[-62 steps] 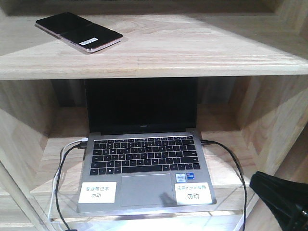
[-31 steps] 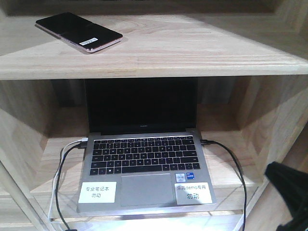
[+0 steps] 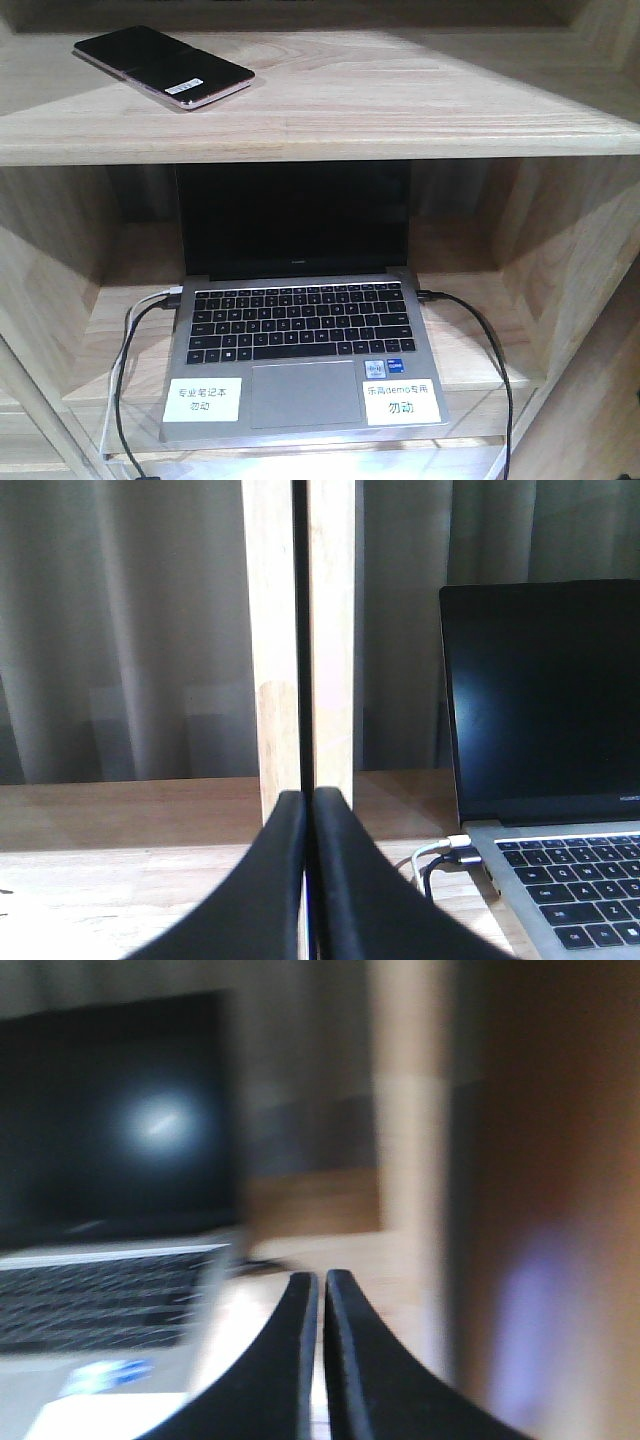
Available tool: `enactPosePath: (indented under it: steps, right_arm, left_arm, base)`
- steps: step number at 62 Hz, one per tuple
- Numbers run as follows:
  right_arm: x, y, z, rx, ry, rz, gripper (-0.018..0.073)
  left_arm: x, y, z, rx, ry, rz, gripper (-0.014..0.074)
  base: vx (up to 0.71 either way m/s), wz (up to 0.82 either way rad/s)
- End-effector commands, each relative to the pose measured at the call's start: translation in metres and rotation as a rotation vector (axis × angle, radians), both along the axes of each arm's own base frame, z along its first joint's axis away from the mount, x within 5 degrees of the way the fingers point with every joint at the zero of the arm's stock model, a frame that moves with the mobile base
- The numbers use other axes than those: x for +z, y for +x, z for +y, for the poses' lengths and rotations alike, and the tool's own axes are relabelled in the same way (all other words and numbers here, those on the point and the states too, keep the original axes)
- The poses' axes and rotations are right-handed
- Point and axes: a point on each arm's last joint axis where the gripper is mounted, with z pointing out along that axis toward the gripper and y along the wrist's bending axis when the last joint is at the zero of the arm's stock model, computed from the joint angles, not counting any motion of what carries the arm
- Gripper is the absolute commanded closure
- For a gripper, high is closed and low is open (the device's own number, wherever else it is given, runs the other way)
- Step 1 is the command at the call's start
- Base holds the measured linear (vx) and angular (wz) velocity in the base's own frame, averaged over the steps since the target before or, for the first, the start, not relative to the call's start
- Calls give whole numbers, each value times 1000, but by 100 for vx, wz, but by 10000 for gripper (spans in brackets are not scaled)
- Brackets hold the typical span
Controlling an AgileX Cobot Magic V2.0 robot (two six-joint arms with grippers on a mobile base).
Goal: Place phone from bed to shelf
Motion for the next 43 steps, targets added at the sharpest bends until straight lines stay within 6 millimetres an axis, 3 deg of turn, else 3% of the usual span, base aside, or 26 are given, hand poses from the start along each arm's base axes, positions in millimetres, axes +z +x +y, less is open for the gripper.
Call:
enactPosePath:
  steps: [1,10,43]
  right_arm:
    - [8,-4,-4,-53,-25,-131,564]
    - [3,-12,-6,-79,-56,-168,564]
    - [4,-12,-5,-73,-95,-174,564]
  left_arm:
    - [15,-2,0,1,-17,-101,595]
    - [15,-2,0,1,-17,-101,595]
    - [15,-2,0,1,-17,-103,595]
  base:
    - [0,0]
    - [0,0]
    - [0,0]
